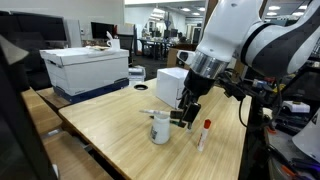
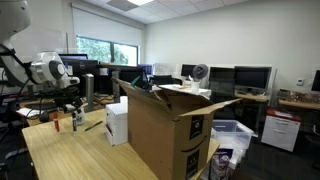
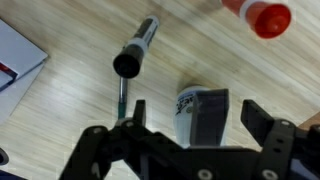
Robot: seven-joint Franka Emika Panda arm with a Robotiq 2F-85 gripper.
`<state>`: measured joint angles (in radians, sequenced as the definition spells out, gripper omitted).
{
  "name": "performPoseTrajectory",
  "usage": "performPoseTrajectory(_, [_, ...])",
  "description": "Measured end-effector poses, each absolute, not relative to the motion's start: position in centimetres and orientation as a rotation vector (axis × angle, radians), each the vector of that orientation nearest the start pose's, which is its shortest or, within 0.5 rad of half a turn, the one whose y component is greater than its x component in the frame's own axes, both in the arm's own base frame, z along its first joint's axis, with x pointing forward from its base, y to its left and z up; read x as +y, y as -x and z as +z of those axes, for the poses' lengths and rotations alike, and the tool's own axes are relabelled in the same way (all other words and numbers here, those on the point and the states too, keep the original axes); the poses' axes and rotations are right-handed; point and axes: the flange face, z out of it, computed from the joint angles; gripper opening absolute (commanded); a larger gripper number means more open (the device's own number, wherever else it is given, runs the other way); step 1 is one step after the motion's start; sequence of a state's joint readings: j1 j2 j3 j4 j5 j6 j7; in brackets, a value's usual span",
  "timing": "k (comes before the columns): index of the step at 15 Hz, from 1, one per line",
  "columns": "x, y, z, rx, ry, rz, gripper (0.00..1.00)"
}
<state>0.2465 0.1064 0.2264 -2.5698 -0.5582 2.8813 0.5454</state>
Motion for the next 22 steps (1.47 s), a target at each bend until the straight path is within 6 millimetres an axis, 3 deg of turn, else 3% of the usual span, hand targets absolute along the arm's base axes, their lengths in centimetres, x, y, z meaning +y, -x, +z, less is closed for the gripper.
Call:
performPoseTrajectory(11, [24.11, -39.57, 24.37, -0.689, 3.09, -0.425, 0.09])
performPoseTrajectory(17, [23.92, -39.68, 24.35, -0.683, 3.096, -0.421, 0.03])
performPoseTrajectory(22, [23.99, -39.61, 24.32, -0.687, 3.098, -0.418, 0.05])
